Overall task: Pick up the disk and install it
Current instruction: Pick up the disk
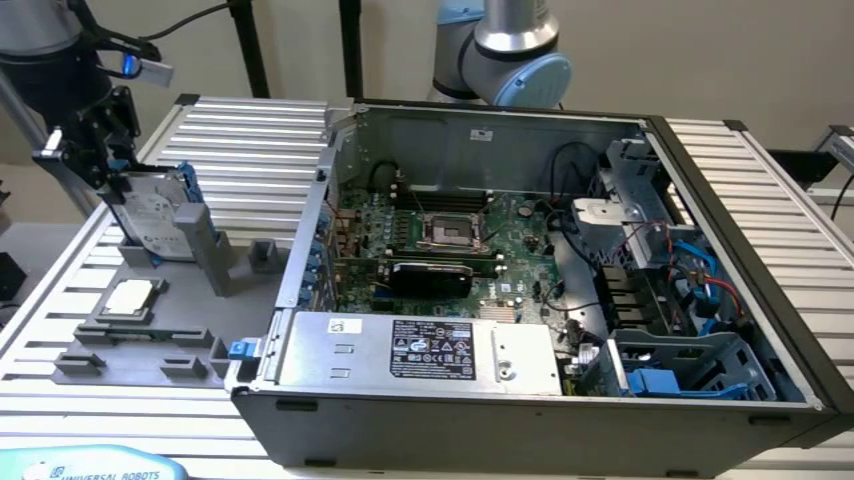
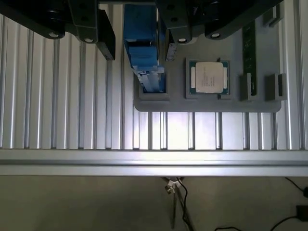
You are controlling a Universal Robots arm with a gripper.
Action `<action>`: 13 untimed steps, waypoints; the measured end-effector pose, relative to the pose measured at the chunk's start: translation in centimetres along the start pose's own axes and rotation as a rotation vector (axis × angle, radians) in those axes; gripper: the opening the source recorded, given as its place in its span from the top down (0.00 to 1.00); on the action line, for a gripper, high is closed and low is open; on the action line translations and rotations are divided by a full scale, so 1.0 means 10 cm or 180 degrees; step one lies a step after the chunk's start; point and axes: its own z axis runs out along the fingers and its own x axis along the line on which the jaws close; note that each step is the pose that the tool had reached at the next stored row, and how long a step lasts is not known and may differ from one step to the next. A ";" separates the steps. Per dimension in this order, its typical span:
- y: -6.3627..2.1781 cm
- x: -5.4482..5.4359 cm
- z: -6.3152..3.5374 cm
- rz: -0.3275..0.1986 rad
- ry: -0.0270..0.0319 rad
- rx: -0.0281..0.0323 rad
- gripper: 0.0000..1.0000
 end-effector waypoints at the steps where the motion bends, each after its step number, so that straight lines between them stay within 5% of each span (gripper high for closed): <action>1: -0.002 0.00 0.002 0.0000 0.0000 0.0000 0.46; 13: -0.006 0.00 0.003 0.0000 0.0000 0.0000 0.55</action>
